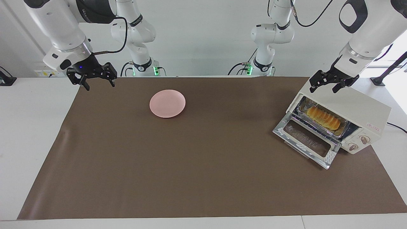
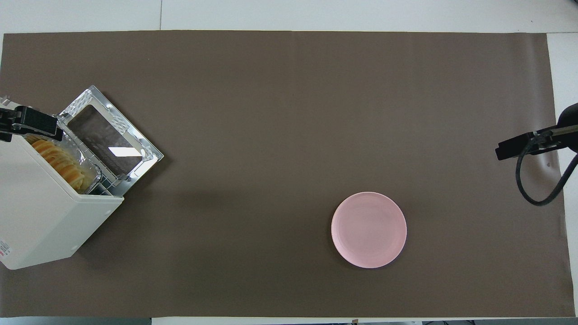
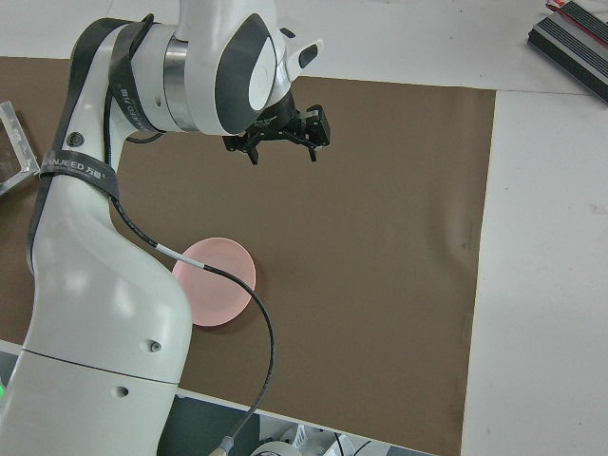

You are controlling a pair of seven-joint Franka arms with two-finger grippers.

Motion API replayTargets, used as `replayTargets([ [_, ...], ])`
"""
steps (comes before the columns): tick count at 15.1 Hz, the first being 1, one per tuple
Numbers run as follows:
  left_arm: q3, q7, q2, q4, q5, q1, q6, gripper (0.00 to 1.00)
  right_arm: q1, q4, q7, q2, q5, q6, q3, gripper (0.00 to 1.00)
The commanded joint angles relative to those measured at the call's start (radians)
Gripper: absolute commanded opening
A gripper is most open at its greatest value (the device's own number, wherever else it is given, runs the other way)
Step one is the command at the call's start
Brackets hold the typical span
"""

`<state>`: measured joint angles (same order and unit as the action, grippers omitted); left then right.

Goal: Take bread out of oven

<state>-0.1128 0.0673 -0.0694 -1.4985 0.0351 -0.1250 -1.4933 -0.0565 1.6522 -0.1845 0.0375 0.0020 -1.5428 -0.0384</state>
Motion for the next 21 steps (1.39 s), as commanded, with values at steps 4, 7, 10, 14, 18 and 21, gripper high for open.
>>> replayTargets([
  [4, 0.019, 0.002, 0.011, -0.008, -0.014, 0.005, -0.008, 1.0, -0.002, 0.018, 0.014, 0.016, -0.008, -0.008, -0.003, 1.0],
  [7, 0.021, 0.002, 0.014, -0.016, -0.012, 0.005, -0.007, 1.0, -0.002, 0.018, 0.014, 0.016, -0.008, -0.008, -0.003, 1.0],
  [10, 0.018, -0.004, 0.017, -0.028, -0.012, 0.001, -0.007, 1.0, -0.002, 0.018, 0.014, 0.016, -0.008, -0.008, -0.003, 1.0],
  [14, 0.013, -0.11, 0.011, -0.029, -0.011, 0.008, -0.048, 1.0, -0.002, 0.018, 0.014, 0.016, -0.008, -0.005, -0.003, 1.0],
  [18, 0.013, -0.269, -0.038, -0.006, -0.003, -0.008, -0.045, 1.0, -0.002, 0.018, 0.014, 0.016, -0.008, -0.005, -0.003, 1.0],
  [21, 0.01, -0.397, -0.16, 0.085, -0.012, -0.019, -0.036, 1.0, -0.002, 0.018, 0.014, 0.016, -0.008, -0.005, -0.003, 1.0],
])
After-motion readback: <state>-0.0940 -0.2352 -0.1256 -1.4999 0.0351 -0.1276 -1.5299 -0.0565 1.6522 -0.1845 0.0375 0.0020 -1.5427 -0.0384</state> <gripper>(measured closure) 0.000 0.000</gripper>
